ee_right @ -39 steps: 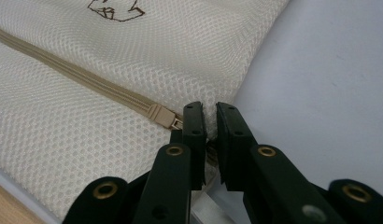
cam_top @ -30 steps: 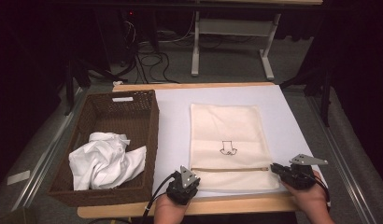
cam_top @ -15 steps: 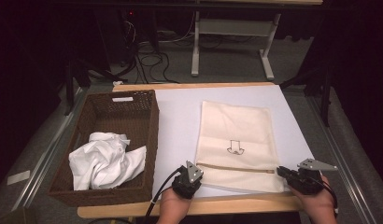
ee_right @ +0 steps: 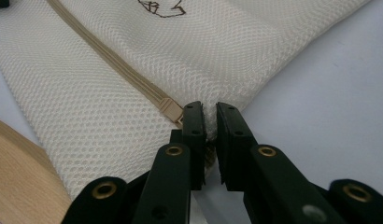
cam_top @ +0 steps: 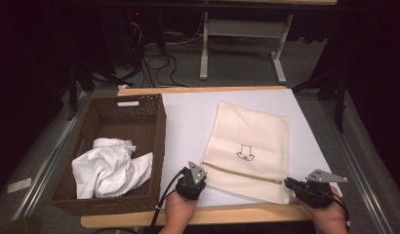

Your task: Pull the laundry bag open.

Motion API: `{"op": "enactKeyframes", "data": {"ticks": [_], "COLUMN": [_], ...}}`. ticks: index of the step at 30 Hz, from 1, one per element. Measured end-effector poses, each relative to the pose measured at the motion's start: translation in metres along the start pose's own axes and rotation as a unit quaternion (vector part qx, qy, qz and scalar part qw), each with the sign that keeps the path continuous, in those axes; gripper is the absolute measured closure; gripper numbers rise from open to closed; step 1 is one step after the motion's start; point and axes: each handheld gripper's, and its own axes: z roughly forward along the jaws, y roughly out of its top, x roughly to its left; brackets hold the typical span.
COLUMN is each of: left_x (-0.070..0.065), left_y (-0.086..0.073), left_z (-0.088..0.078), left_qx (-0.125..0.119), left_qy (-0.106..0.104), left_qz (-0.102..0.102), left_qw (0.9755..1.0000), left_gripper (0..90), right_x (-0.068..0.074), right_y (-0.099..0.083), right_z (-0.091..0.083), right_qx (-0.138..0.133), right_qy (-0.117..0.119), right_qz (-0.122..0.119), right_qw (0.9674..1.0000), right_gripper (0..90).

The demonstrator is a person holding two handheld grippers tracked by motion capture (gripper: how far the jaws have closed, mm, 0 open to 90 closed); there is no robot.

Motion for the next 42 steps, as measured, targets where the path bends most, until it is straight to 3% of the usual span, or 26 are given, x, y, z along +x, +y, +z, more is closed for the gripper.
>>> {"op": "enactKeyframes", "data": {"ticks": [4, 6, 8, 14, 19, 22, 26, 28, 29, 30, 31, 32, 34, 37, 42], "left_x": [0.002, 0.001, -0.002, -0.006, -0.009, -0.014, -0.017, -0.02, -0.022, -0.021, -0.021, -0.023, -0.028, -0.028, -0.029], "left_y": [0.001, 0.001, 0.001, 0.001, -0.001, -0.001, 0.002, 0.007, 0.011, 0.015, 0.019, 0.018, 0.016, 0.016, 0.019], "left_z": [-0.01, -0.015, -0.019, -0.025, -0.026, -0.027, -0.026, -0.024, -0.02, -0.016, -0.015, -0.017, -0.018, -0.019, -0.019], "left_qx": [-0.024, -0.036, -0.042, -0.049, -0.063, -0.071, -0.069, -0.068, -0.073, -0.066, -0.064, -0.082, -0.074, -0.077, -0.073], "left_qy": [0.004, -0.006, -0.004, -0.026, -0.054, -0.06, -0.068, -0.077, -0.072, -0.085, -0.091, -0.086, -0.085, -0.078, -0.068], "left_qz": [-0.011, -0.016, -0.009, 0.0, 0.007, 0.012, 0.009, 0.023, 0.016, 0.002, -0.01, -0.012, 0.012, 0.009, 0.02], "left_qw": [0.9996, 0.9992, 0.9991, 0.9985, 0.9965, 0.9956, 0.9953, 0.9945, 0.9946, 0.9942, 0.9938, 0.9929, 0.9936, 0.9939, 0.9948], "left_gripper": [63.6, 59.6, 56.1, 51.6, 47.2, 45.8, 46.5, 47.1, 47.4, 48.1, 46.1, 46.7, 45.9, 45.6, 44.2], "right_x": [0.006, 0.006, 0.007, 0.01, 0.006, 0.005, 0.006, 0.004, 0.003, 0.003, 0.005, 0.006, 0.008, 0.005, 0.005], "right_y": [0.002, 0.003, 0.003, 0.004, 0.002, 0.001, 0.003, 0.003, 0.003, 0.003, 0.002, 0.002, 0.005, 0.005, 0.005], "right_z": [0.004, 0.005, 0.007, 0.011, 0.008, 0.008, 0.007, 0.005, 0.004, 0.004, 0.005, 0.006, 0.003, 0.005, 0.011], "right_qx": [-0.001, -0.004, -0.004, -0.004, -0.009, -0.014, -0.018, -0.023, -0.029, -0.029, -0.02, -0.023, -0.035, -0.035, -0.025], "right_qy": [0.003, 0.007, 0.012, 0.011, 0.019, 0.023, 0.023, 0.02, 0.023, 0.034, 0.028, 0.026, 0.02, 0.019, 0.027], "right_qz": [-0.005, -0.004, 0.001, -0.002, 0.023, 0.029, 0.031, 0.032, 0.04, 0.043, 0.039, 0.035, 0.032, 0.038, 0.043], "right_qw": [1.0, 1.0, 0.9999, 0.9999, 0.9995, 0.9992, 0.9991, 0.999, 0.9985, 0.998, 0.9987, 0.9988, 0.9987, 0.9985, 0.9984], "right_gripper": [83.2, 83.0, 82.9, 79.2, 64.8, 58.3, 55.2, 54.8, 55.5, 53.4, 53.1, 52.8, 50.5, 50.1, 49.1]}}
